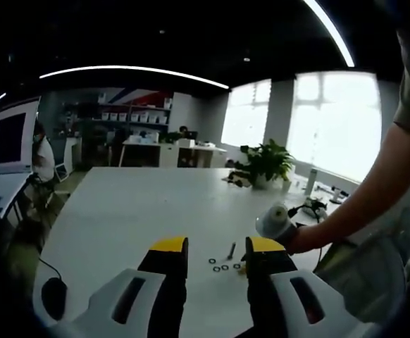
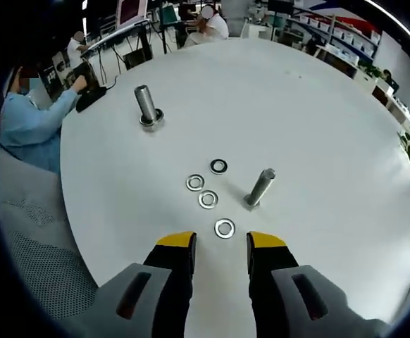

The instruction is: Place the washer onto the threaded stud by aligning its center hole with the stud, sliding it down to the base, and recovering from edge contact or off-axis alignment until the washer reaches the visible bottom stop.

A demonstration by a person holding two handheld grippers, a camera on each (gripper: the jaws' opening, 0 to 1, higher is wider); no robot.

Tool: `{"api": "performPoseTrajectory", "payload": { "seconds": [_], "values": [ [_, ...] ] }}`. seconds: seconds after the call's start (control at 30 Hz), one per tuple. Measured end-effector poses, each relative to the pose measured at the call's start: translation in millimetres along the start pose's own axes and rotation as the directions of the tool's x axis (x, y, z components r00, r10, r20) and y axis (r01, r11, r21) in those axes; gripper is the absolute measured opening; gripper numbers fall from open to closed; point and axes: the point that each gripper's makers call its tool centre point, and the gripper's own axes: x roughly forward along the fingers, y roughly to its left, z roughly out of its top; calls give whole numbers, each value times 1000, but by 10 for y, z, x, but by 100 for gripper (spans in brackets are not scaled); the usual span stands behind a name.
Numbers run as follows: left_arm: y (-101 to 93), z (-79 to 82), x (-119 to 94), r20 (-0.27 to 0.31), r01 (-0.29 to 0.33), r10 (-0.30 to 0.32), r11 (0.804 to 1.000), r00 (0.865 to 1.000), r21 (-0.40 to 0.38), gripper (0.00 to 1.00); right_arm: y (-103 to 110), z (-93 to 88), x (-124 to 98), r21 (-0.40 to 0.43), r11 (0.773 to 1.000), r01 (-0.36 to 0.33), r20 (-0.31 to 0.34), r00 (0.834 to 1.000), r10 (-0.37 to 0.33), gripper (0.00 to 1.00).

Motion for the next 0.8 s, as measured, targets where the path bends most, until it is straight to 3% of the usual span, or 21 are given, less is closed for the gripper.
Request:
{"api": "performPoseTrajectory", "payload": {
  "seconds": [0.8],
  "values": [
    [8,-6,4,-5,-2,2,1000,1000,-8,30,-32,47,60,-8,1000,-9,2,1000,9,25]
  ]
}}
